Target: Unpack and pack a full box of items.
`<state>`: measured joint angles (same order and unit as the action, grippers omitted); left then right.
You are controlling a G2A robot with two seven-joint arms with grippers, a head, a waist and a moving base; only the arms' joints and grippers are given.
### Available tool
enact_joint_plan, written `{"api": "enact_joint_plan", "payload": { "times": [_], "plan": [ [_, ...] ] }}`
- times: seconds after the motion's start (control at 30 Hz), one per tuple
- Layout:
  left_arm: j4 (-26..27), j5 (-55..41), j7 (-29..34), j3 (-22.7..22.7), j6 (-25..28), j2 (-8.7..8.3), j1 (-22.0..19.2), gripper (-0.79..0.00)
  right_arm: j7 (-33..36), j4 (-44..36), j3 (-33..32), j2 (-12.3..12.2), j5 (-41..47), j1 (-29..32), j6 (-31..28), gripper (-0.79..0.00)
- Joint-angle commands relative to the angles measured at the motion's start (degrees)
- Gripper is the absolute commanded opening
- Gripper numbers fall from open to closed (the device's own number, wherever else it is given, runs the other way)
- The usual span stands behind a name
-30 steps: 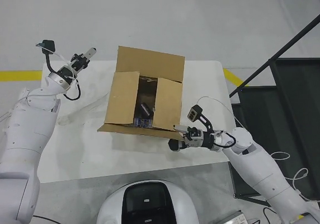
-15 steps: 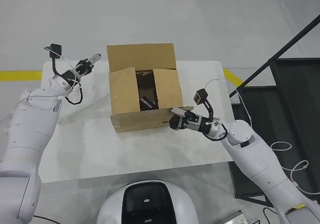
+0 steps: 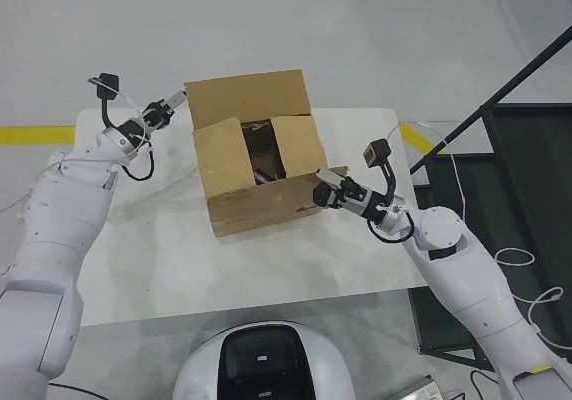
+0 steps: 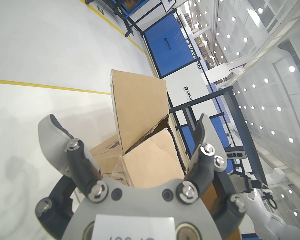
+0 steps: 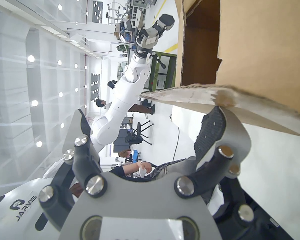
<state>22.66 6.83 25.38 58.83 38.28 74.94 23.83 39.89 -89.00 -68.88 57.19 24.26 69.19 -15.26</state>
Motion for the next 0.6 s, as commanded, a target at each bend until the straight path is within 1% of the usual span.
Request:
{"api": "enact_joint_plan", "payload": {
  "times": [0.0, 0.2, 0.3, 0.4, 0.5, 0.57],
  "plan": [
    [-1.3, 1.5, -1.7, -0.7, -0.1, 0.42, -0.8, 0.0, -2.1, -0.5, 0.6, 0.2, -2.0, -0.5, 0.2, 0.0],
    [-3.5, 2.1, -2.9, -1.7, 0.6, 1.73, -1.9, 0.0, -5.6, 0.3, 3.0, 1.1, -7.5, -3.6, 1.9, 0.0],
    [-4.2, 2.0, -2.7, -1.8, 1.5, 2.06, -2.1, 0.0, -6.1, 1.1, 4.5, 1.6, -8.2, -5.2, 2.1, 0.0],
    [-4.8, 2.6, -2.8, -1.9, 2.2, 2.13, -2.2, 0.0, -4.1, 1.4, 5.1, 2.0, -6.2, -5.8, 0.5, 0.0],
    [-5.0, 2.6, -3.1, -1.6, 3.2, 2.03, -2.0, 0.0, -1.4, 1.5, 3.6, 1.8, -3.3, -4.9, -0.8, 0.0],
    [-5.1, 2.6, -2.9, -1.4, 3.6, 1.86, -1.9, 0.0, -0.8, 1.3, 2.5, 1.7, -3.2, -4.4, -0.9, 0.0]
  ]
}}
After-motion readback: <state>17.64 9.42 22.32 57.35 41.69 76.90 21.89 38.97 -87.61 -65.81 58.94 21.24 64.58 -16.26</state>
